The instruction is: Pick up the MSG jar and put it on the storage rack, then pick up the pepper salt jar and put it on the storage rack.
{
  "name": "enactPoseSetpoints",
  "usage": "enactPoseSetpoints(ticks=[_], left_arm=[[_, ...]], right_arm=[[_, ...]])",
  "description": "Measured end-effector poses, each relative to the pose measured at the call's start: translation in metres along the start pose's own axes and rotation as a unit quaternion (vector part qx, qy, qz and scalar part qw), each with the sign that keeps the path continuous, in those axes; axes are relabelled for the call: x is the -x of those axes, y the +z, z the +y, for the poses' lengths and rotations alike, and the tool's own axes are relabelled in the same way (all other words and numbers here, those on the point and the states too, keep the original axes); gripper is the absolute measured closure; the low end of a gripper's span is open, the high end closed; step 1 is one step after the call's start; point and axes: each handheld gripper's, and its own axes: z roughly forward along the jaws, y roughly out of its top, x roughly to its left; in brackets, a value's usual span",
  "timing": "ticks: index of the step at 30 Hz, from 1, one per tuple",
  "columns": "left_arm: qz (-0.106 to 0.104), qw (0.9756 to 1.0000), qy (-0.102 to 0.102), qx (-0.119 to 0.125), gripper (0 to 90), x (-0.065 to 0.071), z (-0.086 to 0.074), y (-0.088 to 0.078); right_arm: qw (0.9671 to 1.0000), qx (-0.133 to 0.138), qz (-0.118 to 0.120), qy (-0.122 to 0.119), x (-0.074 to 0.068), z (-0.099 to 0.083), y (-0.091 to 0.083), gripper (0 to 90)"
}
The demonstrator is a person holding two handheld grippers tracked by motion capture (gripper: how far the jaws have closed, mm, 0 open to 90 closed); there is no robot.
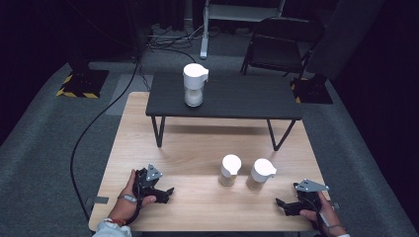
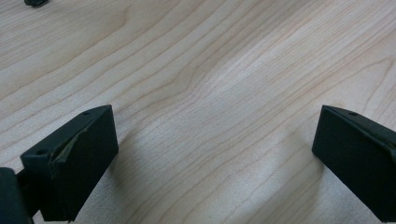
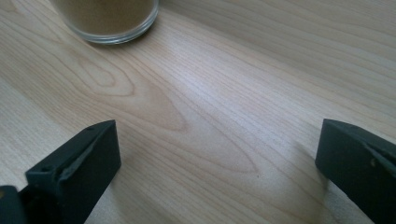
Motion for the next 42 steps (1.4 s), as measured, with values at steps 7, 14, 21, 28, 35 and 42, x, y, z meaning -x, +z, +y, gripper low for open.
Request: enactPoseSetpoints(ticks=[7,14,21,28,35,42], left_arm=[[-0.003,1.0,0.004,0.0,0.1,-0.001,0.001,0.001],[-0.003,1.0,0.005,0.0,0.1,-0.002,0.001,0.001],[-0.004,1.0,0.006,-0.001,0.1,-0.002,0.001,0.001],[-0.003,1.0,0.005,-0.001,0.1,-0.002,0.001,0.001],[-0.003,1.0,0.005,-0.001,0.1,-0.002,0.001,0.001],[-0.003,1.0,0.005,-0.001,0.1,-0.002,0.001,0.001]], right_arm=[[1.0,0.001,-0.001,0.001,0.0,-0.001,-0.001,0.0],[1.0,0.0,-0.003,0.003,-0.001,-0.001,-0.002,0.0],[1.0,0.0,-0.003,0.002,-0.001,-0.002,-0.002,0.0],[1.0,0.002,-0.006,-0.001,-0.003,-0.003,-0.003,0.3],[0.9998,0.01,-0.002,-0.017,-0.013,-0.003,-0.011,1.6],[0.999,0.039,0.009,-0.019,-0.03,-0.004,-0.02,1.6]])
